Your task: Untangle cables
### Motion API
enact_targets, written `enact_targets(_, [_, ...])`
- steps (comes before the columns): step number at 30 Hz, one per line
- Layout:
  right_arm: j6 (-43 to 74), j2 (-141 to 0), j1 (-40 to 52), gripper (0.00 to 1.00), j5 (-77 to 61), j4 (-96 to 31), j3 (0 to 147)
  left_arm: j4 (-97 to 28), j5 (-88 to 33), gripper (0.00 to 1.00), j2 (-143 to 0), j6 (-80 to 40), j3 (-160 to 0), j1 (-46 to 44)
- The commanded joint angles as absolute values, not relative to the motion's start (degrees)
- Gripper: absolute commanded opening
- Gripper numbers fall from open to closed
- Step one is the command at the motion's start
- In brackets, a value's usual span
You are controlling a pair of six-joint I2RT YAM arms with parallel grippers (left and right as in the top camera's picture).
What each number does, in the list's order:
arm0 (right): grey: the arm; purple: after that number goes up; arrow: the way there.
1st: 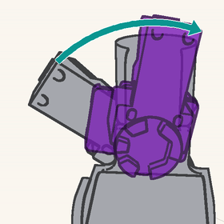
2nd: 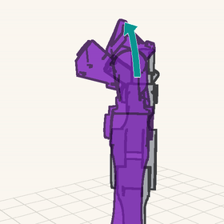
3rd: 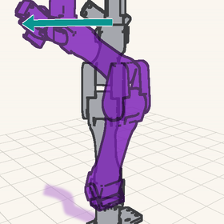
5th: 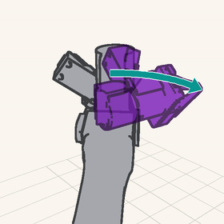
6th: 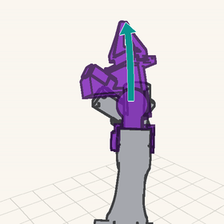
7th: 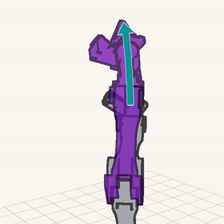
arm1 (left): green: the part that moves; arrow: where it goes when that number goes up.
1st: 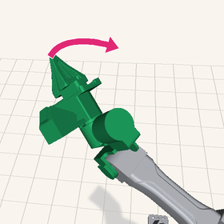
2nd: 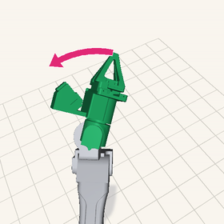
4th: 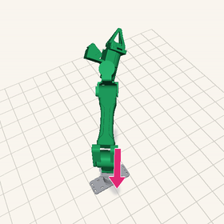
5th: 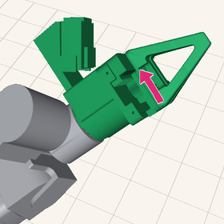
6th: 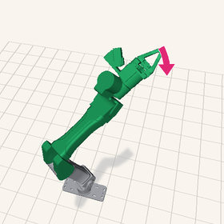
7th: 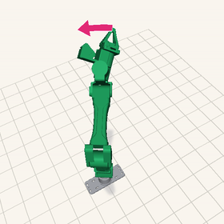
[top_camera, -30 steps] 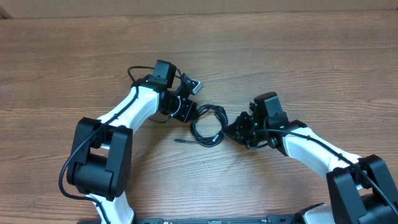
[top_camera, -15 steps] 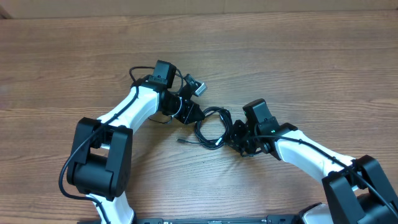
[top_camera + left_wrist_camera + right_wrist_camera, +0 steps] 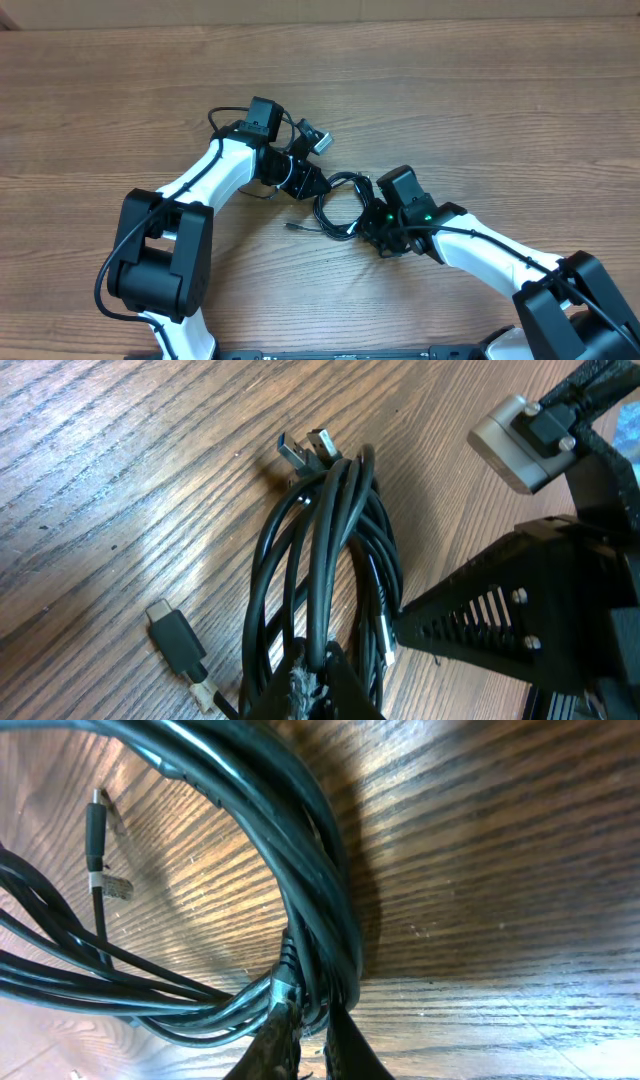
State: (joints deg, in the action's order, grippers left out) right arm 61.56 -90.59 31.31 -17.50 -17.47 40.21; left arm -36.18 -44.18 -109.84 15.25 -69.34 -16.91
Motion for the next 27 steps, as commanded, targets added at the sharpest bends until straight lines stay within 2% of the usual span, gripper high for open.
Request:
enact_targets(1, [63.3,-90.7,32.2,0.09,-14.5,-17.1,41.2,-36.2,-46.2,0.04,-110.4,16.7,-69.0,-17.4])
enact_targets(10, [63.2,-90.7,32.2,0.12,-13.5,-14.8,41.2,-36.2,-46.2,0.04,-110.4,16.7,-69.0,-17.4])
enact_targets(12, [63.2,-90.7,32.2,0.04,-12.7,-16.7,41.2,-36.2,-46.2,0.04,-110.4,16.7,-69.0,-17.4])
enact_targets(20, [64.5,-90.7,32.1,0.04,-11.4,-21.1,41.2,-36.3,-46.2,0.04,-110.4,16.7,-69.0,-17.4])
enact_targets(27, [64.4,-90.7,33.0,0.05,-12.1,-13.4,41.2,-36.4,-46.2,0.04,-110.4,16.7,-69.0,-17.4])
